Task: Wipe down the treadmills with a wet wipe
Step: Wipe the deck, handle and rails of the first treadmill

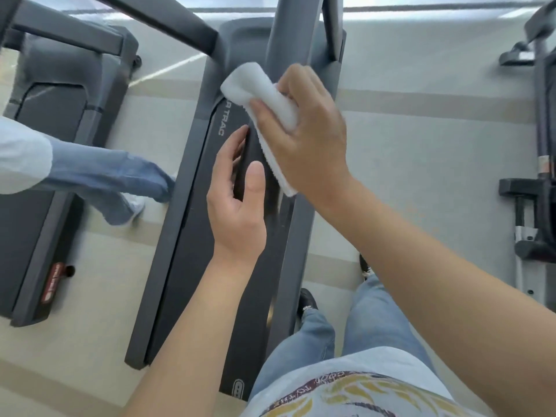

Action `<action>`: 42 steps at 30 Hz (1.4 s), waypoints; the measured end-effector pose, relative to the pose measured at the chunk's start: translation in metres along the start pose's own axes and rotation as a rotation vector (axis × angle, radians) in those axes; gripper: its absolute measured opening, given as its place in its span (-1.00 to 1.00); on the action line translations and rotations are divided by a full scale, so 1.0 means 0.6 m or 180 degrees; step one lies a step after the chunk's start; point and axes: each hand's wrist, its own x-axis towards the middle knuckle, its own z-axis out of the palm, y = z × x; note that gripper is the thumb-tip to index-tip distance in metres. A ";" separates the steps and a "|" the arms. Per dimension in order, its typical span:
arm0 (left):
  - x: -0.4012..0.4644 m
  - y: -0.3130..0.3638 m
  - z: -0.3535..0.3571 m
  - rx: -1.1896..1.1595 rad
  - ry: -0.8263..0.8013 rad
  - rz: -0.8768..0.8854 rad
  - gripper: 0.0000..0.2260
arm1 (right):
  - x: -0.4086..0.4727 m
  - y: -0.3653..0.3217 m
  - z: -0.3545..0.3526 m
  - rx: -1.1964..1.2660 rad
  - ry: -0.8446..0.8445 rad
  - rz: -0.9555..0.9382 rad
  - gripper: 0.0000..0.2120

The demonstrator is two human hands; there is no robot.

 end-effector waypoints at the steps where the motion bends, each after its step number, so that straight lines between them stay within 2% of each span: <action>1: -0.001 0.000 0.001 -0.0096 0.0034 -0.0097 -0.63 | -0.022 -0.005 -0.001 -0.0023 -0.0059 -0.0081 -0.74; 5: -0.007 0.000 0.003 -0.0295 0.0170 -0.0214 -0.68 | -0.046 -0.007 -0.010 0.0019 -0.0293 -0.0274 -0.70; 8: -0.011 -0.001 0.004 -0.0104 0.0219 -0.0160 -0.65 | 0.024 0.016 -0.010 -0.0196 -0.0370 -0.0393 -0.69; 11: -0.014 0.011 0.008 -0.0015 0.0410 -0.0378 -0.64 | 0.099 0.027 0.002 -0.0569 -0.0411 -0.0322 -0.69; 14: -0.015 0.025 0.015 -0.0042 0.0577 -0.0588 -0.64 | 0.107 0.020 0.003 -0.0895 -0.0694 -0.0700 -0.71; 20: -0.019 0.032 0.031 -0.0185 0.1076 -0.1007 -0.65 | 0.019 0.002 -0.009 -0.0517 -0.0921 -0.1390 -0.74; 24: -0.020 0.048 0.044 -0.0115 0.1419 -0.1207 -0.64 | 0.043 0.011 -0.011 -0.0449 -0.1139 -0.1644 -0.72; 30: -0.017 0.068 0.049 0.0311 0.1466 -0.1393 -0.65 | 0.094 0.016 -0.001 -0.0675 -0.0887 -0.1222 -0.71; 37: 0.008 0.073 0.043 0.0418 0.1144 -0.1332 -0.72 | 0.049 0.029 -0.033 -0.0220 -0.1310 -0.1497 -0.72; 42: 0.007 0.062 0.042 0.0433 0.1228 -0.1223 -0.73 | 0.106 0.035 -0.017 -0.0488 -0.0976 -0.1139 -0.73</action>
